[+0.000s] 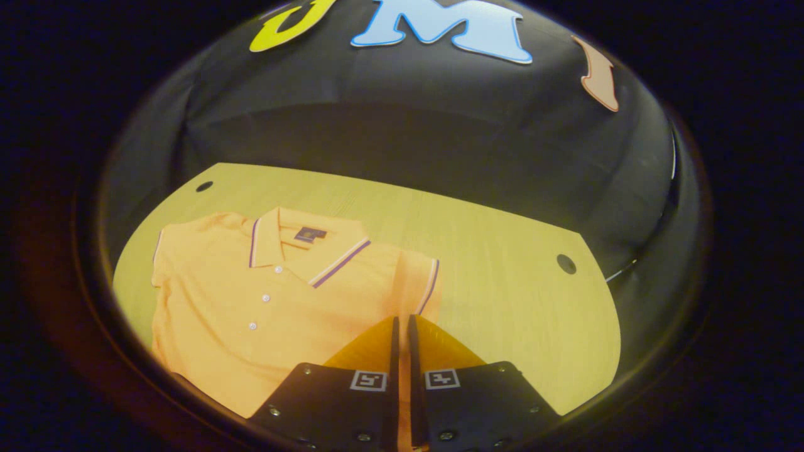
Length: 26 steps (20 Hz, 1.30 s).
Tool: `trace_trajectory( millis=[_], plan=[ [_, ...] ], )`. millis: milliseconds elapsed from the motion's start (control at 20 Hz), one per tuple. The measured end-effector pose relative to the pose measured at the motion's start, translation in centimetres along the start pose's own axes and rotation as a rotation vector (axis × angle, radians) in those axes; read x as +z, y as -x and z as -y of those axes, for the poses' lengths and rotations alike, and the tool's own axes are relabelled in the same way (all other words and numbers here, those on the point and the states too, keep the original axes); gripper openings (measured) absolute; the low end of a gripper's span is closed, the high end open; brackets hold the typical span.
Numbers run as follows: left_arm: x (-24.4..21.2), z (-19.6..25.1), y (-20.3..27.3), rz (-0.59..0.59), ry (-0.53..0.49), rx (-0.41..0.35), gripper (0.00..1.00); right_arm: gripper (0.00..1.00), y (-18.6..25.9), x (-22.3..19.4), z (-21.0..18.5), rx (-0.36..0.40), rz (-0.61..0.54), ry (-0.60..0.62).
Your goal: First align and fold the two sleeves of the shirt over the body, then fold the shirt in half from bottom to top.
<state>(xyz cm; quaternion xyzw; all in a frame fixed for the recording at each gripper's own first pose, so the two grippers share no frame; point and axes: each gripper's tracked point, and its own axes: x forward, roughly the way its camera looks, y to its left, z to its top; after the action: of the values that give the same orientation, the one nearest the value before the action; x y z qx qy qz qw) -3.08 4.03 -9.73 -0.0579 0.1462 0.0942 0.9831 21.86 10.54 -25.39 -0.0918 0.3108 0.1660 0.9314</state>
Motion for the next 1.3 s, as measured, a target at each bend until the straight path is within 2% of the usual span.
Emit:
trace_trajectory(
  millis=[50,100,150,200,300,400,450,550,600,650,700,800,850,1000,1050,1200,1250,1300],
  plan=[
    [0.0,-0.4,0.3,0.001,0.013,0.006,0.96,0.08,-0.2,-0.2,-0.4,0.005,-0.010,0.013],
    [0.0,-0.9,0.7,0.004,0.024,0.019,0.99,0.07,-0.3,-0.5,-0.9,0.010,-0.017,0.018],
    [0.0,-1.4,1.0,0.007,0.031,0.032,0.96,0.07,-0.4,-0.6,-1.3,0.020,-0.023,0.017],
    [-0.1,-1.8,1.2,0.008,0.034,0.041,0.99,0.10,-0.6,-0.8,-1.7,0.021,-0.028,0.017],
    [-0.6,-2.7,1.2,-0.003,0.028,0.058,0.92,0.12,-0.6,-1.0,-2.1,0.026,-0.041,0.017],
    [-1.0,-3.5,0.7,-0.012,0.023,0.068,0.99,0.12,-0.1,-1.0,-2.5,0.035,-0.049,0.021],
    [-1.2,-3.7,0.3,-0.018,0.026,0.065,0.95,0.13,0.2,-1.0,-2.7,0.044,-0.050,0.022],
    [-2.0,-4.1,-0.8,-0.031,0.031,0.044,0.92,0.30,0.8,-0.9,-3.1,0.054,-0.040,0.012],
    [-2.6,-4.3,-1.6,-0.039,0.029,0.033,0.96,0.53,1.3,-0.8,-3.2,0.048,-0.036,0.002],
    [-3.1,-4.4,-2.6,-0.049,0.024,0.017,0.96,0.61,2.1,-0.7,-3.0,0.035,-0.030,-0.011],
    [-3.8,-4.4,-3.7,-0.058,0.022,-0.002,0.99,0.80,3.0,-0.7,-2.8,0.021,-0.021,-0.026],
    [-5.0,-4.6,-6.0,-0.082,0.029,-0.039,0.92,0.93,4.9,-0.5,-2.5,-0.007,-0.005,-0.055],
    [-5.7,-4.7,-7.1,-0.093,0.037,-0.056,0.99,0.93,6.0,-0.3,-2.3,-0.025,0.008,-0.065],
    [-8.3,-5.3,-10.4,-0.145,0.049,-0.084,0.96,0.96,9.2,0.2,-2.0,-0.076,0.056,-0.067],
    [-9.2,-5.7,-11.4,-0.162,0.048,-0.082,0.99,0.96,10.4,0.4,-1.9,-0.089,0.070,-0.063],
    [-11.3,-7.4,-14.2,-0.200,0.036,-0.040,0.99,0.94,13.0,0.9,-3.1,-0.087,0.111,-0.077],
    [-12.1,-8.0,-15.1,-0.217,0.032,-0.023,0.93,0.95,13.8,1.0,-3.5,-0.079,0.121,-0.080],
    [-12.9,-8.3,-15.7,-0.233,0.029,-0.011,0.93,0.95,14.4,0.9,-3.9,-0.074,0.130,-0.078]
  ],
)
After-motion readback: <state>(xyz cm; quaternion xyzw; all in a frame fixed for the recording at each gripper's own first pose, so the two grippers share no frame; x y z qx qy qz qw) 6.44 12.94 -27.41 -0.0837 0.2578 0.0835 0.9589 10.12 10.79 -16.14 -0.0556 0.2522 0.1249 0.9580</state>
